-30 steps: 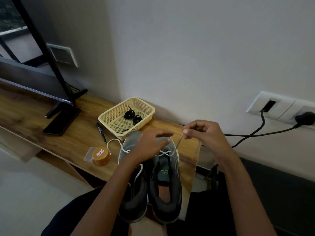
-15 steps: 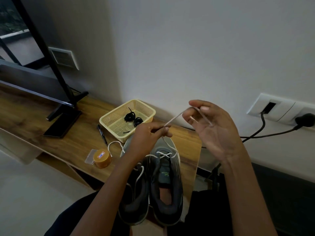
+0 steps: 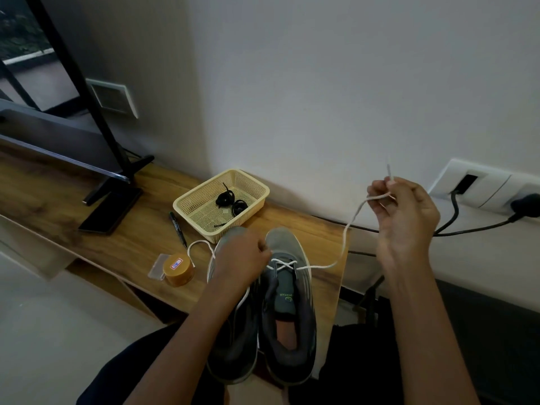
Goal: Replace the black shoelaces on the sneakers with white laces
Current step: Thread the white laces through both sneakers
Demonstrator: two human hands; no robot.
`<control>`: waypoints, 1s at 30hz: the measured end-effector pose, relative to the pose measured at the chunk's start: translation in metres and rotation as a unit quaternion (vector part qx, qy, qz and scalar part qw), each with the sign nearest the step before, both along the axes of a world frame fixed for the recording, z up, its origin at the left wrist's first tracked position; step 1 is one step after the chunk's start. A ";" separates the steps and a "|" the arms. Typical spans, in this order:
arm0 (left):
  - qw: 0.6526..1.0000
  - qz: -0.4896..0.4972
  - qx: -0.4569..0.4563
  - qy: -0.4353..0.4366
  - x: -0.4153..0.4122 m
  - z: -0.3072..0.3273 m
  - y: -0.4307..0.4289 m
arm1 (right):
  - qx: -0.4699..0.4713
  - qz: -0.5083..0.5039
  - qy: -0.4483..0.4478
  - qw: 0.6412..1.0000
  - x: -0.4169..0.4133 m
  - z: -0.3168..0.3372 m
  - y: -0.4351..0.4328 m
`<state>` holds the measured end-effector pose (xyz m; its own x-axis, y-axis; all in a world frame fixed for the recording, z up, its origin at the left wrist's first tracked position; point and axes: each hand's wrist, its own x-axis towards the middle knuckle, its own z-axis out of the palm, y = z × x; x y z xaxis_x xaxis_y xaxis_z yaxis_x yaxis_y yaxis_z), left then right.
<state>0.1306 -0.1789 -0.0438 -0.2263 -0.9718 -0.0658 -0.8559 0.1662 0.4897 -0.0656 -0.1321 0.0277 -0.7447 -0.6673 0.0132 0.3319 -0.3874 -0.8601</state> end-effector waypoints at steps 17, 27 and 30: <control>0.996 0.032 0.044 -0.072 -0.007 -0.030 0.021 | 0.232 0.198 0.192 0.933 0.043 -0.065 -0.009; 0.984 0.016 0.090 -0.156 -0.008 -0.024 0.008 | 0.359 0.325 0.374 0.791 0.057 -0.103 -0.019; 0.981 0.016 0.120 -0.152 -0.009 -0.027 0.004 | 0.369 0.344 0.444 0.741 0.057 -0.107 -0.020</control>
